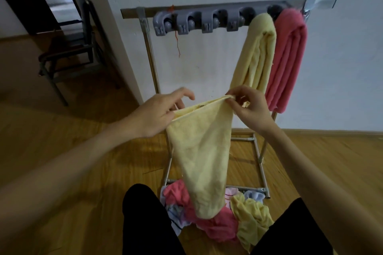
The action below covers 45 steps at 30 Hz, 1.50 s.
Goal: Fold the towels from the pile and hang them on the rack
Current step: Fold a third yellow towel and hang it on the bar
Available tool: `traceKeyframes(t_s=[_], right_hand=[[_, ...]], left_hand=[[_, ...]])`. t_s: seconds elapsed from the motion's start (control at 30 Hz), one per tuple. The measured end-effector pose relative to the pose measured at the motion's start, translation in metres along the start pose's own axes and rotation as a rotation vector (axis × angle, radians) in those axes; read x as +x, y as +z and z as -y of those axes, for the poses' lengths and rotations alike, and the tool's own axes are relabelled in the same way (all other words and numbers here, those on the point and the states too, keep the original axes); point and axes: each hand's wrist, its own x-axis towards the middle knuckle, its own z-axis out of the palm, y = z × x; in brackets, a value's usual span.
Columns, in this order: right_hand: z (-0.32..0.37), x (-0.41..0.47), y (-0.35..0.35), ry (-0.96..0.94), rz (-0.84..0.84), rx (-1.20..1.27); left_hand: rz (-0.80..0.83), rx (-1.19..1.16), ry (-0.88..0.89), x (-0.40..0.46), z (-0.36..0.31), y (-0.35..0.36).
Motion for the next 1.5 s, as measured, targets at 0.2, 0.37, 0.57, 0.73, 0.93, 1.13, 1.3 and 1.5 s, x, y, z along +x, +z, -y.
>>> traceKeyframes(t_s=[0.2,0.37,0.57,0.73,0.93,1.13,1.3,1.5], right_hand=[[0.010,-0.001,0.010,0.009,-0.006,-0.012],[0.017,-0.006,0.011,-0.024,-0.038,0.002],[0.020,-0.023,0.021,-0.106,-0.010,-0.033],[0.025,-0.032,0.033,-0.209,0.062,-0.128],[0.032,-0.039,0.050,-0.303,0.082,-0.219],[0.035,-0.045,0.064,-0.276,0.140,-0.147],[0.035,-0.052,0.070,-0.246,0.152,-0.092],[0.037,-0.049,0.062,-0.240,0.211,-0.015]], left_hand=[[0.310,0.119,0.097,-0.005,0.000,0.005],[0.246,0.111,-0.030,-0.002,0.001,0.012],[0.032,-0.128,-0.279,0.008,0.002,0.030],[-0.028,-0.185,-0.314,0.008,-0.005,0.042],[-0.095,-0.241,-0.349,0.007,-0.015,0.052],[-0.099,-0.288,-0.409,0.005,-0.022,0.046],[-0.074,-0.285,-0.429,0.002,-0.022,0.046],[-0.090,-0.344,-0.420,-0.001,-0.022,0.038]])
